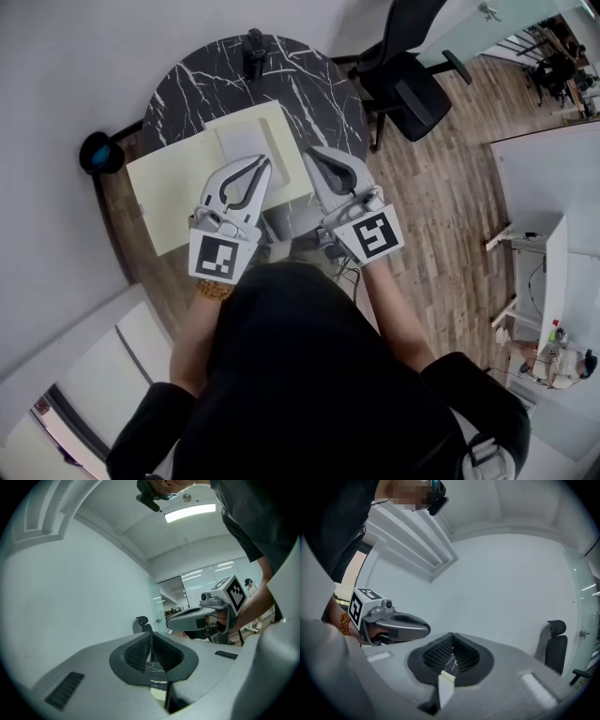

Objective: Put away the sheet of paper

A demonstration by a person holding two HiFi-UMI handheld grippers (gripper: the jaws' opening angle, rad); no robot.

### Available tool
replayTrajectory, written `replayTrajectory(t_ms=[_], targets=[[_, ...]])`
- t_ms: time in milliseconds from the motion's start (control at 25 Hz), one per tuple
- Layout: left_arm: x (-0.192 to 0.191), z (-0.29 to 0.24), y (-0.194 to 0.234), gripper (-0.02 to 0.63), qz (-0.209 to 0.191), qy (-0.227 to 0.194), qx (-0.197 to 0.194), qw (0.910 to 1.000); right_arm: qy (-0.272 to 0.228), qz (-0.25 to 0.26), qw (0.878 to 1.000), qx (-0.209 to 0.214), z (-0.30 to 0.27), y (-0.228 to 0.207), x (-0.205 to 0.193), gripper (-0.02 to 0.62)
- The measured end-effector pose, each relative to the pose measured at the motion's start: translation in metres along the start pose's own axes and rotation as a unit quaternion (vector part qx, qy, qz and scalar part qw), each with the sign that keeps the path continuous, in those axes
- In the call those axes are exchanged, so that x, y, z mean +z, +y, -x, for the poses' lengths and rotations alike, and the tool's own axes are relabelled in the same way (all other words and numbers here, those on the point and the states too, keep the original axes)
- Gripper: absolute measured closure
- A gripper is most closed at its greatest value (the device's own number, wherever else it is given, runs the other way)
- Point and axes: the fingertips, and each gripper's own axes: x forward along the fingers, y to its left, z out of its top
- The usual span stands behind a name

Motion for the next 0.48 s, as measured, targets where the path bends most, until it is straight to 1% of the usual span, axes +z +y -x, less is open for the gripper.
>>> replayTrajectory(t_ms=[480], targets=[[-0.011, -0.0056, -0.0041, 0.577, -0.005, 0.017, -0.018, 0.9997, 0.003, -0.004, 1.0, -0.003, 0.0016, -0.0011, -0.0046, 0.598]])
